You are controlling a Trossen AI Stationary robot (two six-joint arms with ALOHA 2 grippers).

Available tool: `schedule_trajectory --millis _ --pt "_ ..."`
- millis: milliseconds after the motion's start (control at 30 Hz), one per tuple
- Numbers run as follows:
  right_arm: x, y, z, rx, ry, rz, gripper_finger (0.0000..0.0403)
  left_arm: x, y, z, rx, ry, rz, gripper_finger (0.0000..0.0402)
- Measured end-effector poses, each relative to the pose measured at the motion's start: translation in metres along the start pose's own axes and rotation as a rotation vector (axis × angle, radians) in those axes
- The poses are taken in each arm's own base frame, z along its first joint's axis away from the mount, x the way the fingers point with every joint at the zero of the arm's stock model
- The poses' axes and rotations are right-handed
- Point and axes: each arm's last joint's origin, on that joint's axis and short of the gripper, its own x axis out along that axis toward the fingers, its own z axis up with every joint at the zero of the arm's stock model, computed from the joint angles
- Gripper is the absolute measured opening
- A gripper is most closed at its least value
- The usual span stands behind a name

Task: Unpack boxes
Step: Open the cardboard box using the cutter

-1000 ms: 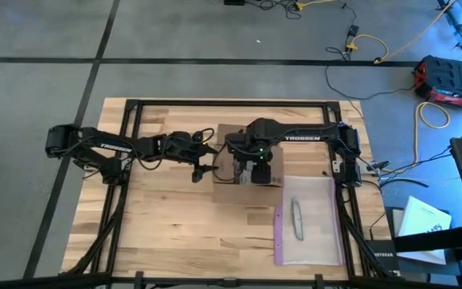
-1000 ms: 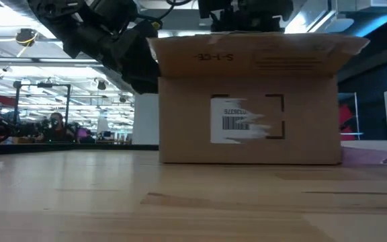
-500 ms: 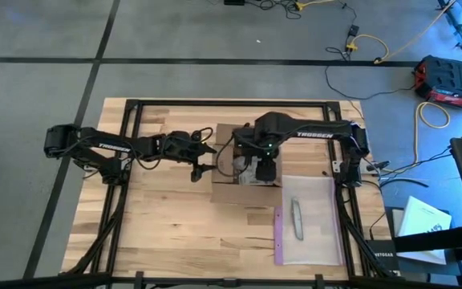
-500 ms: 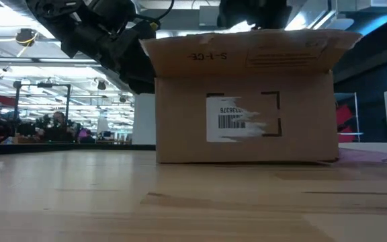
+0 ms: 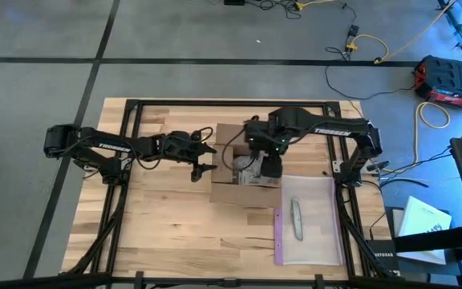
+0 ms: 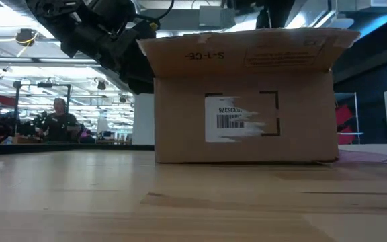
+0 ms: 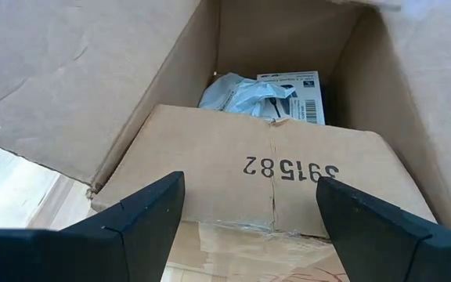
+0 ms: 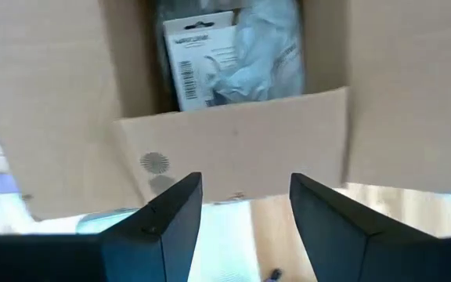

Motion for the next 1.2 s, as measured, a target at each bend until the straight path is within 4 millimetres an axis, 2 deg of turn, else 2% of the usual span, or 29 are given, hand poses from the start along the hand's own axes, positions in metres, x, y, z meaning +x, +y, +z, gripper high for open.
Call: schedule_trajectory --millis 167,267,467,600,1200 --pt "-0.004 0.0 -0.001 -0.026 -0.032 -0.005 0.0182 0.0 0.0 0.0 0.0 0.0 0.003 0.028" --pt "0.002 0.002 0.011 -0.048 -0.085 0.043 0.0182 0.0 0.0 0.0 0.006 0.0 0.005 0.028" --pt "0.036 0.004 0.033 -0.07 -0.009 0.055 0.0182 0.0 0.0 0.0 0.008 0.0 0.006 0.028" --pt "0.051 0.004 0.04 -0.087 0.031 0.045 0.0182 0.0 0.0 0.0 0.004 0.0 0.007 0.028" --pt "0.062 0.004 0.043 -0.117 0.045 0.073 0.0182 0.0 0.0 0.0 -0.004 -0.001 0.007 0.028"
